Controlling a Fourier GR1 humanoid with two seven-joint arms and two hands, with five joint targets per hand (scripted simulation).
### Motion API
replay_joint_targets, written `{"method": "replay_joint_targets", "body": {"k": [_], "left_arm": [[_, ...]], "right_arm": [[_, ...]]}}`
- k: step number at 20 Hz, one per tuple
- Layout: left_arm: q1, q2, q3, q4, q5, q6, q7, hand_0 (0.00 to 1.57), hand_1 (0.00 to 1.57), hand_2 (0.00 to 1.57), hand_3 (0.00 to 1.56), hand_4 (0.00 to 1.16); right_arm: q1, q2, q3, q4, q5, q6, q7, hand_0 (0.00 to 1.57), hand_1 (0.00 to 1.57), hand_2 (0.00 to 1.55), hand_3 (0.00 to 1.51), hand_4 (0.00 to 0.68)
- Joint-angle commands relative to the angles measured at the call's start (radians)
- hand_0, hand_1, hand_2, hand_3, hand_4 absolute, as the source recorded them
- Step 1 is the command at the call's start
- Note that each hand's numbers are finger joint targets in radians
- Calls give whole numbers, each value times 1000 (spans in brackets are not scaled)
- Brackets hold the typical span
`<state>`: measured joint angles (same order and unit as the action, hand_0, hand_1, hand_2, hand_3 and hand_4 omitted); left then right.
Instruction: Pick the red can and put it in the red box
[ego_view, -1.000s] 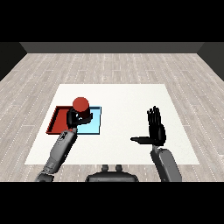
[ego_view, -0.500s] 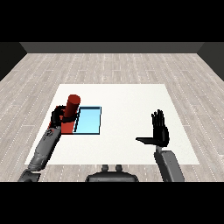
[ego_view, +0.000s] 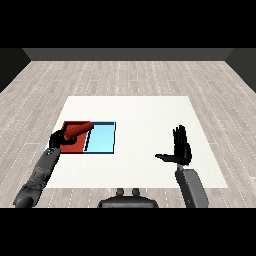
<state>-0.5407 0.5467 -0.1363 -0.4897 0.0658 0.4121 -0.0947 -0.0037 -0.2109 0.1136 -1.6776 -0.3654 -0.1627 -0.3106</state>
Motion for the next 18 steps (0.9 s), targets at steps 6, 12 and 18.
{"method": "replay_joint_targets", "body": {"k": [6, 12, 18], "left_arm": [[-80, -77, 1, 321, -50, -76, -66, 879, 879, 925, 776, 517], [-184, -25, -31, 432, -109, -142, 17, 0, 0, 0, 0, 0], [-168, -29, 261, 214, 193, -223, -307, 0, 0, 0, 0, 0]], "right_arm": [[-98, 32, -24, 167, 18, 14, -65, 0, 0, 0, 0, 0], [-72, 27, -37, 174, 0, 55, -88, 0, 0, 0, 0, 0], [-80, 46, -25, 156, -16, 65, -83, 0, 0, 0, 0, 0]]}}
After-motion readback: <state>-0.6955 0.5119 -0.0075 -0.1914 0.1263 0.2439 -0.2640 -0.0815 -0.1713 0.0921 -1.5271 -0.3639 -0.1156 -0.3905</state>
